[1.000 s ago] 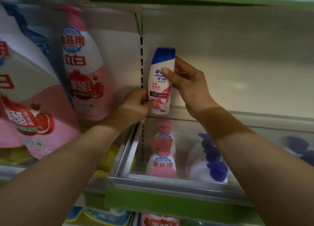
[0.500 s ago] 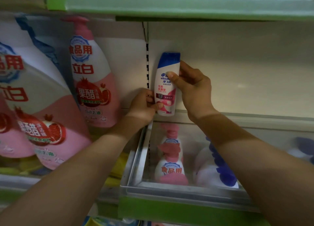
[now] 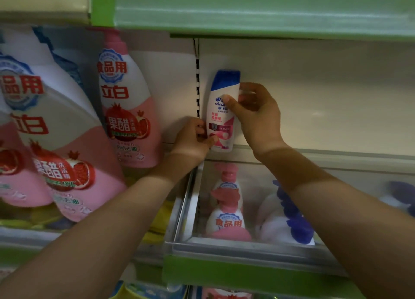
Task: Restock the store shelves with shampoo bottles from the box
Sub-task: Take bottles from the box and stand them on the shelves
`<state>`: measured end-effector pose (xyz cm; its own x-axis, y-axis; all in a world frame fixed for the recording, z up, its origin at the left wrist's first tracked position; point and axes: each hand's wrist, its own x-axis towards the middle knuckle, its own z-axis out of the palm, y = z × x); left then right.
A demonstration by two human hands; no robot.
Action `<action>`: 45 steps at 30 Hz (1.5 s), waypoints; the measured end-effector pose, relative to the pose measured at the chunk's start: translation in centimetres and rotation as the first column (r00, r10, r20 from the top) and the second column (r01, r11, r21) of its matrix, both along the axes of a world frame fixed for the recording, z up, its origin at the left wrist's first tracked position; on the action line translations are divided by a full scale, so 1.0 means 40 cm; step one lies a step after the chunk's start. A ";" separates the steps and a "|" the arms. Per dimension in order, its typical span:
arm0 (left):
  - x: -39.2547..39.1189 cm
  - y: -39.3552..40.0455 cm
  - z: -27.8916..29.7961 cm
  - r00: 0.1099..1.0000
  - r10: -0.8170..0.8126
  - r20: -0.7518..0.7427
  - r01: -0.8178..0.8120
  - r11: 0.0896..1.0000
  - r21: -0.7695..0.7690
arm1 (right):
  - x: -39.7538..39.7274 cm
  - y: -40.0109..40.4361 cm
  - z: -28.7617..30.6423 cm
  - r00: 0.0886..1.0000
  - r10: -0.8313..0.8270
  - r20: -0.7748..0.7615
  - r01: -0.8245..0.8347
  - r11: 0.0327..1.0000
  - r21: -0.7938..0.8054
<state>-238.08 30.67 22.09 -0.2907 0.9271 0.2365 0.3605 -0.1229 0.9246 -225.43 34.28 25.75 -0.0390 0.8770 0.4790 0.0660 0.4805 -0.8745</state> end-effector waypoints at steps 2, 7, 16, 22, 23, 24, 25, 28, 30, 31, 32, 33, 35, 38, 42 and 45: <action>0.005 -0.025 0.010 1.000 0.000 0.028 0.000 1.000 0.006 | 0.008 -0.009 0.001 0.998 -0.030 0.052 0.031 0.999 -0.022; 0.021 -0.112 0.036 0.997 0.078 0.009 -0.078 0.997 0.016 | 0.044 -0.064 0.001 0.998 -0.036 0.053 0.046 0.978 -0.203; 0.130 -0.288 0.087 0.993 0.121 -0.009 -0.120 0.991 0.056 | 0.134 -0.258 0.017 0.985 0.092 0.149 -0.034 0.936 -0.350; 0.260 -0.497 0.056 0.984 0.158 -0.082 -0.151 0.985 0.089 | 0.283 -0.468 0.023 0.977 0.190 0.095 -0.153 0.940 -0.306; 0.282 -0.533 0.048 0.984 0.161 -0.080 -0.153 0.983 0.098 | 0.311 -0.501 0.024 0.976 0.201 0.090 -0.165 0.937 -0.307; 0.306 -0.569 0.041 0.984 0.159 -0.080 -0.152 0.984 0.089 | 0.338 -0.534 0.023 0.973 0.214 0.082 -0.178 0.932 -0.317; 0.329 -0.603 0.031 0.985 0.151 -0.079 -0.146 0.987 0.062 | 0.366 -0.567 0.020 0.970 0.233 0.076 -0.196 0.924 -0.328; 0.398 -0.689 -0.011 0.993 0.104 -0.051 -0.105 0.994 -0.024 | 0.435 -0.644 -0.014 0.955 0.288 0.071 -0.244 0.901 -0.360; 0.436 -0.733 -0.048 0.995 0.093 -0.034 -0.096 0.993 -0.067 | 0.470 -0.687 -0.054 0.946 0.313 0.080 -0.258 0.881 -0.396; 0.454 -0.752 -0.068 0.995 0.088 -0.039 -0.091 0.991 -0.095 | 0.486 -0.705 -0.078 0.944 0.322 0.076 -0.263 0.869 -0.418; 0.470 -0.769 -0.090 0.996 0.077 -0.048 -0.083 0.989 -0.122 | 0.502 -0.721 -0.106 0.943 0.327 0.064 -0.267 0.856 -0.442; 0.484 -0.787 -0.117 0.996 0.064 -0.055 -0.072 0.986 -0.150 | 0.518 -0.738 -0.138 0.942 0.330 0.054 -0.268 0.842 -0.469; 0.511 -0.829 -0.175 0.998 0.047 -0.043 -0.054 0.977 -0.205 | 0.549 -0.771 -0.204 0.937 0.345 0.056 -0.265 0.805 -0.531; 0.540 -0.899 -0.283 1.000 0.026 -0.014 -0.029 0.950 -0.310 | 0.599 -0.814 -0.313 0.926 0.369 0.077 -0.238 0.730 -0.641; 0.573 -0.972 -0.442 0.999 0.009 0.053 0.017 0.886 -0.463 | 0.664 -0.862 -0.474 0.939 0.339 0.066 -0.175 0.633 -0.754; 0.598 -1.015 -0.554 0.998 0.031 0.061 0.008 0.832 -0.555 | 0.693 -0.903 -0.600 0.938 0.331 0.103 -0.109 0.564 -0.819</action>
